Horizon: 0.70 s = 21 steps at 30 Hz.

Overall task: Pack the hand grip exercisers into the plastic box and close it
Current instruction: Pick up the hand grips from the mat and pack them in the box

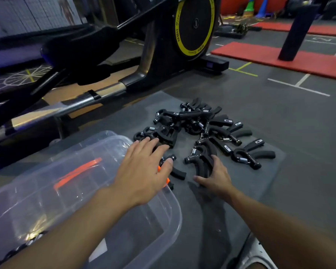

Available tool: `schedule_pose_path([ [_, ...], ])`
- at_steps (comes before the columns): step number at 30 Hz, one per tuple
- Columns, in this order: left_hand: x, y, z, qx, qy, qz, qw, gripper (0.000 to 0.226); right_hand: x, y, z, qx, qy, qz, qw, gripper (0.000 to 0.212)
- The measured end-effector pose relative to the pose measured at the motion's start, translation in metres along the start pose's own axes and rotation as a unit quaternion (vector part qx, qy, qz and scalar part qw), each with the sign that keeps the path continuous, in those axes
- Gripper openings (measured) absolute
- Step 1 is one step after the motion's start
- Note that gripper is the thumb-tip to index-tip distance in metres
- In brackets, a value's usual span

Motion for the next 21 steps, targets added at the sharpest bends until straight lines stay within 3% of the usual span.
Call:
schedule_pose_path([
  [5,-0.002,0.0,0.001,-0.005,-0.012,-0.004,1.0,0.074,-0.006,0.005,-0.005,0.015,-0.011,-0.034,0.999,0.118],
  [9,-0.003,0.0,0.001,-0.012,-0.014,-0.015,1.0,0.07,-0.003,0.002,-0.005,0.014,0.055,-0.037,0.998,0.113],
  [15,-0.003,0.0,0.003,-0.021,-0.02,-0.02,0.999,0.069,0.009,-0.015,0.002,0.029,0.064,-0.03,0.997,0.103],
  [18,-0.001,0.0,0.004,-0.017,-0.055,-0.008,0.998,0.069,0.031,-0.029,0.02,0.058,0.081,-0.038,0.994,0.096],
  [21,0.01,-0.004,0.006,0.025,-0.133,-0.021,0.991,0.053,0.06,-0.049,0.05,0.11,0.116,-0.05,0.986,0.092],
])
Point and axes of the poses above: each hand's wrist, its own y-axis towards the middle knuckle, its own x-axis out of the back of the hand, z = x × y, the point moved 2 cm from there along y, towards the middle knuckle, and after that the axes turned 11 degrees about -x, right-handed, at the moved point
